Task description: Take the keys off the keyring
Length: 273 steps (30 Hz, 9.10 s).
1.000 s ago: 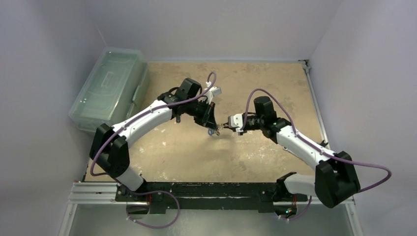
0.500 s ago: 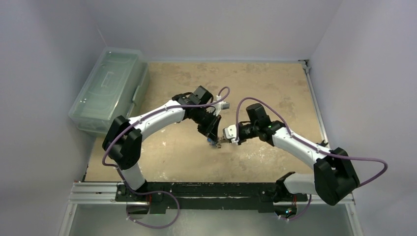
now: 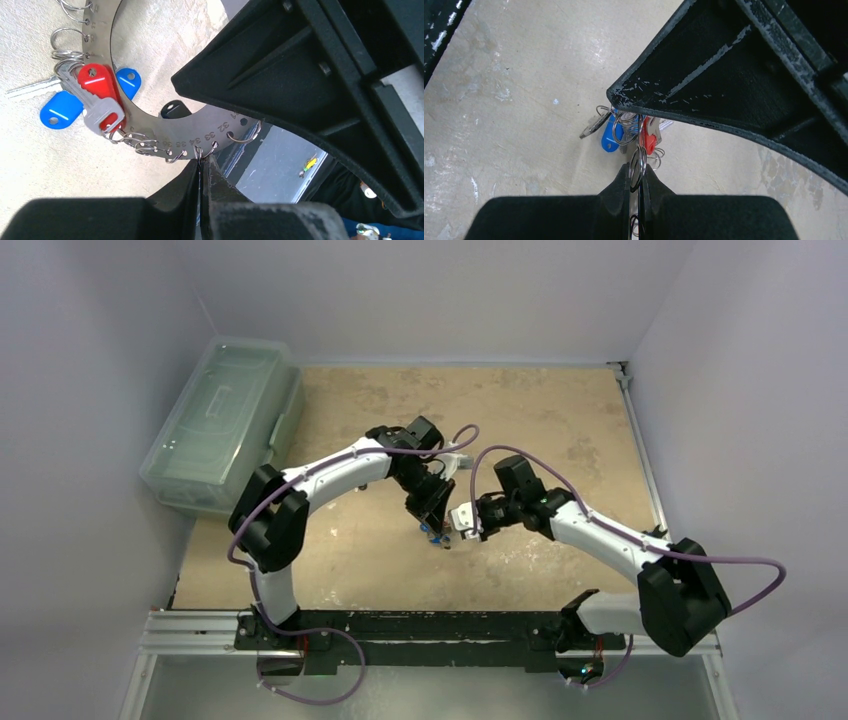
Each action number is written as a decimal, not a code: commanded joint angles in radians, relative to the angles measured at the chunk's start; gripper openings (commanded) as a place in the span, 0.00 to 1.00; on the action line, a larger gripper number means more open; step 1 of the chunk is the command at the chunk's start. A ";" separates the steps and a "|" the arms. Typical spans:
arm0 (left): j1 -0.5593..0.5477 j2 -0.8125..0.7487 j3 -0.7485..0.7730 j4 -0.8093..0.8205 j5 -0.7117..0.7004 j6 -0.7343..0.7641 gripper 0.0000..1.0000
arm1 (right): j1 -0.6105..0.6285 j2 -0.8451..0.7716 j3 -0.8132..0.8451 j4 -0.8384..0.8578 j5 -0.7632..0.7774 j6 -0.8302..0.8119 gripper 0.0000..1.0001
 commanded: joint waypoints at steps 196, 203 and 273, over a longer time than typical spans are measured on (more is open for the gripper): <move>-0.096 -0.501 0.065 -0.019 -0.418 1.340 0.32 | -0.086 -0.066 0.099 0.468 -0.247 0.749 0.00; -0.097 -0.477 0.086 -0.083 -0.351 1.352 0.30 | -0.081 -0.062 0.110 0.450 -0.252 0.736 0.00; 0.119 -0.249 0.175 0.154 0.030 -0.029 0.00 | -0.156 -0.040 0.107 0.532 -0.135 0.804 0.37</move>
